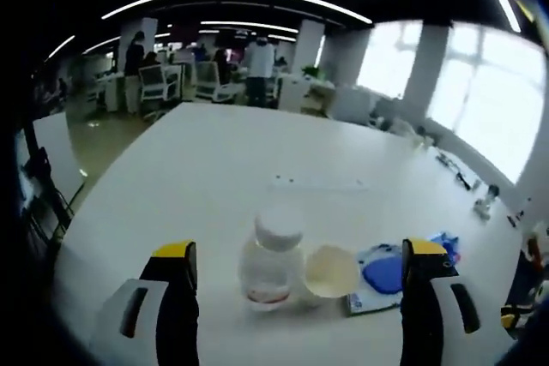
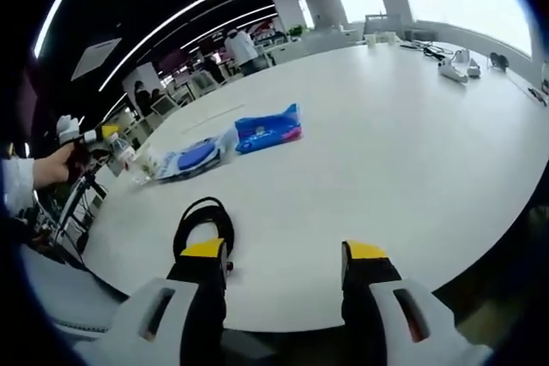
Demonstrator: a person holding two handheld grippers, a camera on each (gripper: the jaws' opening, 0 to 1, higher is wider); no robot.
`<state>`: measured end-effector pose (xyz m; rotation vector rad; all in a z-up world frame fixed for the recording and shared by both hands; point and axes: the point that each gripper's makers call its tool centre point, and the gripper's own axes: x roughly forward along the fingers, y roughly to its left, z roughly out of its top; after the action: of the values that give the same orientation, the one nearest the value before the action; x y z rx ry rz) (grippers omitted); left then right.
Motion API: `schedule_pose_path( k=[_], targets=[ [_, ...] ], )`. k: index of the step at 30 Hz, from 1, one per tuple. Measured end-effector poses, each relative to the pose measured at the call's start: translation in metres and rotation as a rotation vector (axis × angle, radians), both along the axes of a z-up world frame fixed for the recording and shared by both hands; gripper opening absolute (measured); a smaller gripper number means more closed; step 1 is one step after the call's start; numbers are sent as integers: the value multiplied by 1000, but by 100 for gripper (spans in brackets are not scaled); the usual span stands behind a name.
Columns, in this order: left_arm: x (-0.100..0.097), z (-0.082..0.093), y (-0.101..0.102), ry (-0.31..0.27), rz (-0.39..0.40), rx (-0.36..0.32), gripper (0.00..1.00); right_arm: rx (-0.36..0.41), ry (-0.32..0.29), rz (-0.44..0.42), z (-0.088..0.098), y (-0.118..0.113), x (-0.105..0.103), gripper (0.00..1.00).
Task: Arrange the tabletop items into an orderly group along one side of the table until the central work area is clear of visible clutter.
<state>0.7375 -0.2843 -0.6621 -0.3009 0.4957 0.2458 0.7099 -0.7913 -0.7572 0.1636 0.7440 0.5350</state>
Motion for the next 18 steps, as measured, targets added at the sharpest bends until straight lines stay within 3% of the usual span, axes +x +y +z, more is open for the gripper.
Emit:
schedule_pose_path(
  k=[14,18],
  targets=[
    [-42,17,-18,-46,33,-1,96,41,-10,52,5,6,14,53],
    [-51,24,-17,-92,58,2,92,50,-19,70,7,7,22,53]
  ],
)
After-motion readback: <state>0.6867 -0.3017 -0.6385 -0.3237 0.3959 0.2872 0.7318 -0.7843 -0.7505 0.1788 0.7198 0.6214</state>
